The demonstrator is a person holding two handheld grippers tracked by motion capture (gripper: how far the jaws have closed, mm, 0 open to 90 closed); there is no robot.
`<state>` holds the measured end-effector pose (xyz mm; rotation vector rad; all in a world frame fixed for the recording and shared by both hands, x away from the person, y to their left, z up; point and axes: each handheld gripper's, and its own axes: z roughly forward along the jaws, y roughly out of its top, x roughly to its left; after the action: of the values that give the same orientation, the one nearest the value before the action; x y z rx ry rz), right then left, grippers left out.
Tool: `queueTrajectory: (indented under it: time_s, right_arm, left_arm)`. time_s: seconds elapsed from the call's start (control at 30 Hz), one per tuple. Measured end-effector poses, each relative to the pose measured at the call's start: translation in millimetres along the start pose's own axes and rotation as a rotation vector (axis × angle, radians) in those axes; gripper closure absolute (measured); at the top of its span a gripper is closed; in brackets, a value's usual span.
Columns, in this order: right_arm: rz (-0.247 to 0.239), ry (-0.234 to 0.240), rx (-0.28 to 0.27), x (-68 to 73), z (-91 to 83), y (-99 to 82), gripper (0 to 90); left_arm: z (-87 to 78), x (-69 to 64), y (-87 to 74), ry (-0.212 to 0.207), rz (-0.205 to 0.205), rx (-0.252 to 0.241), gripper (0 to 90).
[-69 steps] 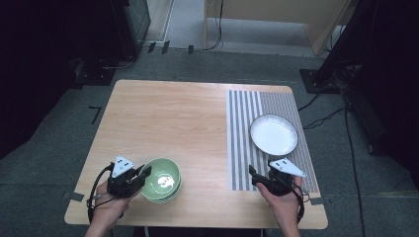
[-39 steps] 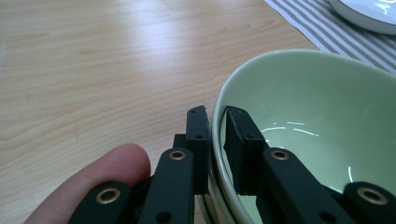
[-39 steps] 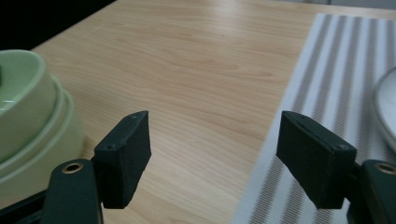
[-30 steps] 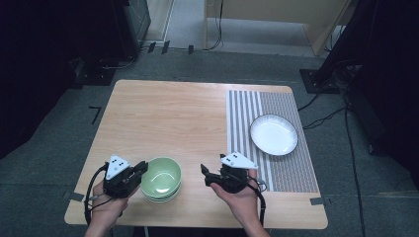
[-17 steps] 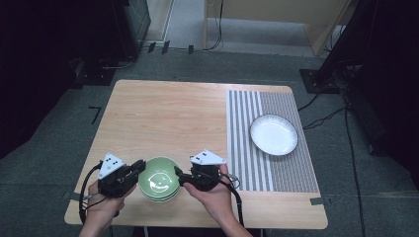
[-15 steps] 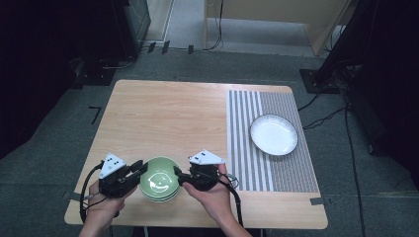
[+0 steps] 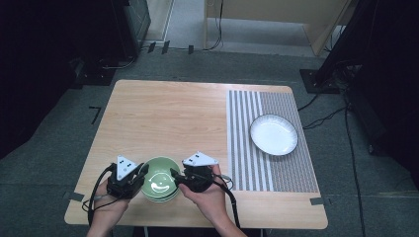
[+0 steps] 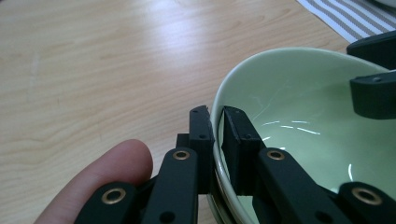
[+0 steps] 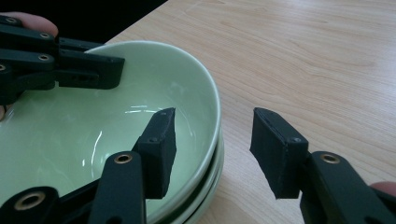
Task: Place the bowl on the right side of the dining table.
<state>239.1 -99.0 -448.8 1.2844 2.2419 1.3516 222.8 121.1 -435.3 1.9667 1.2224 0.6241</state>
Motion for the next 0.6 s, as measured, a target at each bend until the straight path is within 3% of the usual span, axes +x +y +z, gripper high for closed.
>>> queueTrajectory:
  time_s: [0.07, 0.1, 0.2, 0.43, 0.6]
  right_arm:
    - [-0.001, 0.003, 0.001, 0.4, 0.6, -0.2, 50.3]
    - [-0.001, 0.003, 0.001, 0.4, 0.6, -0.2, 50.3]
    - [0.003, 0.011, -0.003, 1.0, 2.3, -0.3, 50.2]
    - [0.006, 0.017, -0.003, 1.3, 5.7, 0.7, 50.1]
    - [0.0, 0.013, -0.011, 2.2, 8.7, 4.7, 49.2]
  left_arm:
    - [-2.2, -1.9, 0.5, 0.013, 0.023, -0.026, 83.5]
    - [-5.3, -1.4, 1.7, -0.014, -0.003, -0.06, 83.5]
    - [-8.2, -8.2, 3.6, 0.032, 0.075, -0.07, 83.7]
    - [-9.0, -8.5, 2.9, 0.031, 0.078, -0.086, 83.8]
    - [-14.6, -6.3, 5.4, 0.03, 0.058, -0.126, 83.9]
